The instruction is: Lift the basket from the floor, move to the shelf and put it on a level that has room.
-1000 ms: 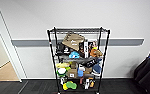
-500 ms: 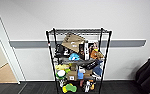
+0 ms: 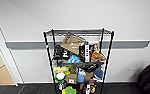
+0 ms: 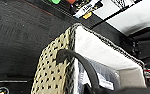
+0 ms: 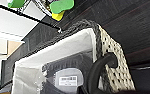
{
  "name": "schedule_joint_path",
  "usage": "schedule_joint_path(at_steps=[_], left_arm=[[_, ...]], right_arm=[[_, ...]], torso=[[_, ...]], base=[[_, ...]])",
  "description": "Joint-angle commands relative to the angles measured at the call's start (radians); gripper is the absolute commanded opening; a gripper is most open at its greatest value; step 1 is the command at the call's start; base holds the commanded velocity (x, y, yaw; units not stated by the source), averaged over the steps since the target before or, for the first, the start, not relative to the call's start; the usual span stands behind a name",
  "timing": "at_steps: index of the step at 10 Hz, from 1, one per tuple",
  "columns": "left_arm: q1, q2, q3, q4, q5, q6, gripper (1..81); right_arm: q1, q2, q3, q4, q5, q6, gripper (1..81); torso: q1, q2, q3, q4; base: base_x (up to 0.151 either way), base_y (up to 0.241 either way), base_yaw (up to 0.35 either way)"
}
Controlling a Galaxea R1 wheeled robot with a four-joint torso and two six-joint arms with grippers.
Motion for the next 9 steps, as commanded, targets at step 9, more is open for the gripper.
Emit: schedule_joint_path(at_steps=[9], left_arm=[[-0.107,-0.026,0.050,0.002,0.013,-0.001,1.0]], right_arm=[[0.100,-0.011,0.033,-0.016,-0.019,-0.004,1.0]], torso=[[0.000,0.000,0.000,0.000]], base=[[0.138,0.000,0.000]])
